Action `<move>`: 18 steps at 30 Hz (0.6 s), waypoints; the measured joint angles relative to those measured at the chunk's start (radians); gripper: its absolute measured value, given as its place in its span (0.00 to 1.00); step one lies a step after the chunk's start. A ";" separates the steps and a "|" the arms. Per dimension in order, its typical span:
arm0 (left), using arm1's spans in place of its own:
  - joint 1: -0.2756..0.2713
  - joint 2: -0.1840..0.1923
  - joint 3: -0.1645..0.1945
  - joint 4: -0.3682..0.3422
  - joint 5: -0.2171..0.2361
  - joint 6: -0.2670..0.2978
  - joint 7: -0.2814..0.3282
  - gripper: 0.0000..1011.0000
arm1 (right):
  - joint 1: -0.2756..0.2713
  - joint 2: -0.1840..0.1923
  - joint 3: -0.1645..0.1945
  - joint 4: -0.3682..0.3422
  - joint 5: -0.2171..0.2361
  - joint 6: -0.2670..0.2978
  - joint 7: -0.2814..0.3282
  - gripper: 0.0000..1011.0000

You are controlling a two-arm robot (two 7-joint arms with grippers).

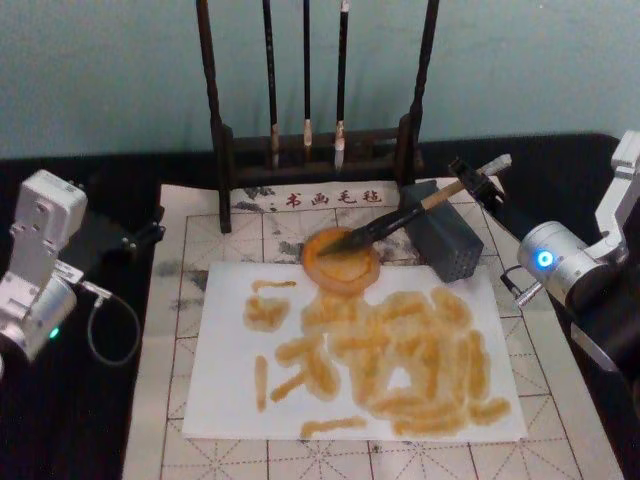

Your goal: Pick up the brush from the inkstone, write on the paper, then place the brush back to its original position.

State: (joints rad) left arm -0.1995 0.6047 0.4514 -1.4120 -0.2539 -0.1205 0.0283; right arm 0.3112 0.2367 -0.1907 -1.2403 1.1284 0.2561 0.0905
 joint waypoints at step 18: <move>0.000 0.000 0.000 0.000 0.000 0.000 0.000 0.99 | 0.023 -0.004 -0.025 0.026 0.046 -0.034 -0.027 0.99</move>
State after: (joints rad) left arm -0.1995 0.6047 0.4514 -1.4120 -0.2539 -0.1206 0.0283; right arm 0.3344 0.2327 -0.2157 -1.2146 1.1742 0.2220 0.0634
